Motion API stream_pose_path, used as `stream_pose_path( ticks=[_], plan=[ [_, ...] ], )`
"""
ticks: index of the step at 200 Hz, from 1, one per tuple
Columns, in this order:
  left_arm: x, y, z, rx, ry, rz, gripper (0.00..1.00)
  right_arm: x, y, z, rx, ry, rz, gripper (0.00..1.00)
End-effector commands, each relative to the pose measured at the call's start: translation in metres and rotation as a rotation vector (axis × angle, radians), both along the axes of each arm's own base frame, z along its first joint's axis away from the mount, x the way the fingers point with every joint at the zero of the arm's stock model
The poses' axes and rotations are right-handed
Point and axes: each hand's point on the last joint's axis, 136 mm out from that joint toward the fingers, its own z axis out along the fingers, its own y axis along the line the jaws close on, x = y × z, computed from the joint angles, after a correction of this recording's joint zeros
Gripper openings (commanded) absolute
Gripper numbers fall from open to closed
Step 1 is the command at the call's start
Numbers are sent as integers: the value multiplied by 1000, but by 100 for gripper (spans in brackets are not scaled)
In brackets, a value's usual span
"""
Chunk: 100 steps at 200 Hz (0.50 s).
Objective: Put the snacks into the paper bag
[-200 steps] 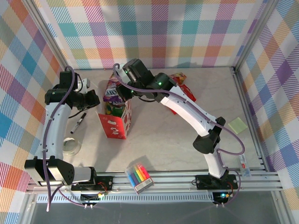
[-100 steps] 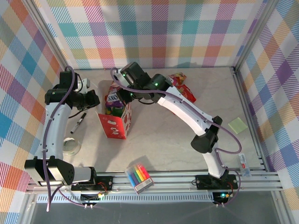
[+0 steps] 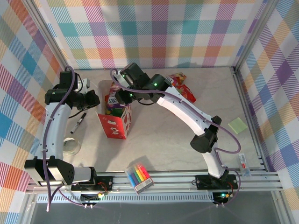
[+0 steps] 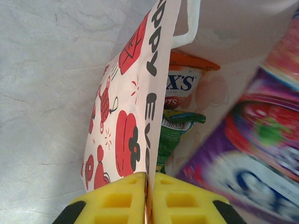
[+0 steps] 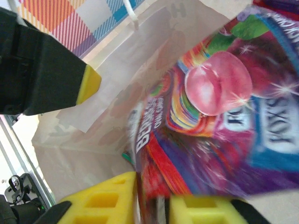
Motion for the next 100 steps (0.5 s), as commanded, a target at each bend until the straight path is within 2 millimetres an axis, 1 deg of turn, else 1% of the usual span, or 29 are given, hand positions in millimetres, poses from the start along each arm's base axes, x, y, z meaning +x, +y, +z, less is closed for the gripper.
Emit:
stream_pose_path(
  ticks=[1, 23, 61, 79, 100],
  plan=[
    [-9, 5, 7, 2, -3, 11, 12, -10, 7, 22, 68, -4, 34, 26],
    [-10, 5, 6, 2, 0, 11, 12, -12, 6, 25, 73, -7, 41, 27],
    [-11, 5, 7, 7, 0, 13, 12, -18, -1, 38, 92, -28, 49, 27],
    [-12, 6, 7, 8, -1, 15, 12, -20, -8, 47, 102, -49, 48, 27],
    [-12, 6, 9, 11, -3, 16, 12, -21, -20, 56, 97, -83, 29, 27]
  ],
)
